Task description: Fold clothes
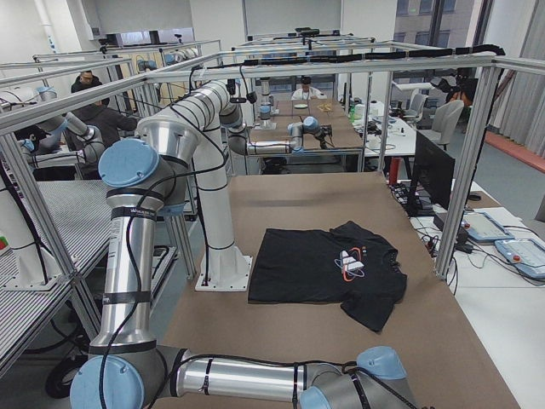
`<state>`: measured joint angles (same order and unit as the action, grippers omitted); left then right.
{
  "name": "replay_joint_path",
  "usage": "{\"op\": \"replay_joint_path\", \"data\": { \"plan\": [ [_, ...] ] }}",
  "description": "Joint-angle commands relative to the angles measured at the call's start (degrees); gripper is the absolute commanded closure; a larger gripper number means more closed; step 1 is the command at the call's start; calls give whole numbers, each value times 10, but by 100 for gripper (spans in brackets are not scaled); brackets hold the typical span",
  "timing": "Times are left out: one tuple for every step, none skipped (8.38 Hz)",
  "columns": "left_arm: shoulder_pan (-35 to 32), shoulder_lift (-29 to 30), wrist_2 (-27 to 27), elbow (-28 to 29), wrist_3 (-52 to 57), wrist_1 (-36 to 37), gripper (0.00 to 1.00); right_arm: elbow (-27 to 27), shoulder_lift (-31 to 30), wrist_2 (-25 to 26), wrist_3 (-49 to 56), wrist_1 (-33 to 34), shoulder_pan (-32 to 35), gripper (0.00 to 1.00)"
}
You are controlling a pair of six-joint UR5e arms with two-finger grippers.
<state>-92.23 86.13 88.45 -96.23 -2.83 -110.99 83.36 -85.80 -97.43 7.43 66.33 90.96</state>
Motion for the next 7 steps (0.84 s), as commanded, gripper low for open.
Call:
{"op": "replay_joint_path", "data": {
  "plan": [
    [-1, -10, 1, -5, 6, -2, 5, 6, 16, -13, 0, 9, -4, 6],
    [-1, -15, 1, -5, 4, -5, 6, 6, 44, -13, 0, 52, -13, 6],
    [-1, -15, 2, -8, 1, -16, 6, 7, 55, -12, 0, 72, -30, 6],
    [0, -15, 4, -5, 0, -26, 5, 7, 56, -10, -7, 71, -48, 6],
    [1, -11, 4, -5, 0, -26, 5, 8, 56, -10, -8, 63, -60, 6],
    [1, -11, 5, -1, 2, -27, 5, 14, 56, -10, -6, 67, -60, 6],
    [2, -9, 6, -1, 2, -30, 5, 15, 56, -10, -1, 72, -60, 6]
  ]
}}
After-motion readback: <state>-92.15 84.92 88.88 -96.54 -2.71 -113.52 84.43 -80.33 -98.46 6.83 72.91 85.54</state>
